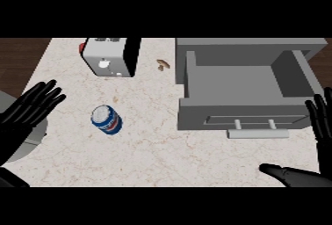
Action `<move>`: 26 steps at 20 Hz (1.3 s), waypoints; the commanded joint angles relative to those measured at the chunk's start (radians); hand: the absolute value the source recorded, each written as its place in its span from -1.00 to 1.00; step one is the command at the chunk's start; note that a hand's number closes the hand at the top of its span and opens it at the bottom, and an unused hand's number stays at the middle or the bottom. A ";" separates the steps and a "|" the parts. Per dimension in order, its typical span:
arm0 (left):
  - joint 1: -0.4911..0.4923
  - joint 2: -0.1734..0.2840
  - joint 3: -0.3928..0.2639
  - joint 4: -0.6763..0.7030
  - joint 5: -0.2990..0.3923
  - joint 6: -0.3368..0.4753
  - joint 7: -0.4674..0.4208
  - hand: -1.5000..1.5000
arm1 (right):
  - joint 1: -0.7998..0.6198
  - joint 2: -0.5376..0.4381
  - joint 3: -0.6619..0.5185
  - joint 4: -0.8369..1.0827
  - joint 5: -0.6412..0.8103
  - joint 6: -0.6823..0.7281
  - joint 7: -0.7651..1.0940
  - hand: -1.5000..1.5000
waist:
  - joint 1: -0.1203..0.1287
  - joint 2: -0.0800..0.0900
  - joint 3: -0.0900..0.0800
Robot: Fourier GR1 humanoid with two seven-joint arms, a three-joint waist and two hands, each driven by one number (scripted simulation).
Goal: Pick up the can, place it into the drawer and close the drawer
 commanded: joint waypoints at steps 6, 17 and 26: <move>0.021 0.087 0.152 0.073 0.153 -0.171 0.045 -1.00 | 0.146 -0.001 -0.098 -0.040 -0.062 0.075 -0.064 -1.00 | 0.008 -0.002 0.001; -0.087 0.113 0.166 0.047 0.402 0.003 0.338 -1.00 | 0.193 -0.056 -0.257 -0.039 -0.243 0.223 -0.070 -1.00 | 0.005 -0.002 0.001; -0.054 0.063 0.152 0.059 0.450 0.023 0.406 -1.00 | 0.342 0.017 -0.290 -0.109 -0.250 0.317 -0.143 -1.00 | 0.004 -0.003 0.001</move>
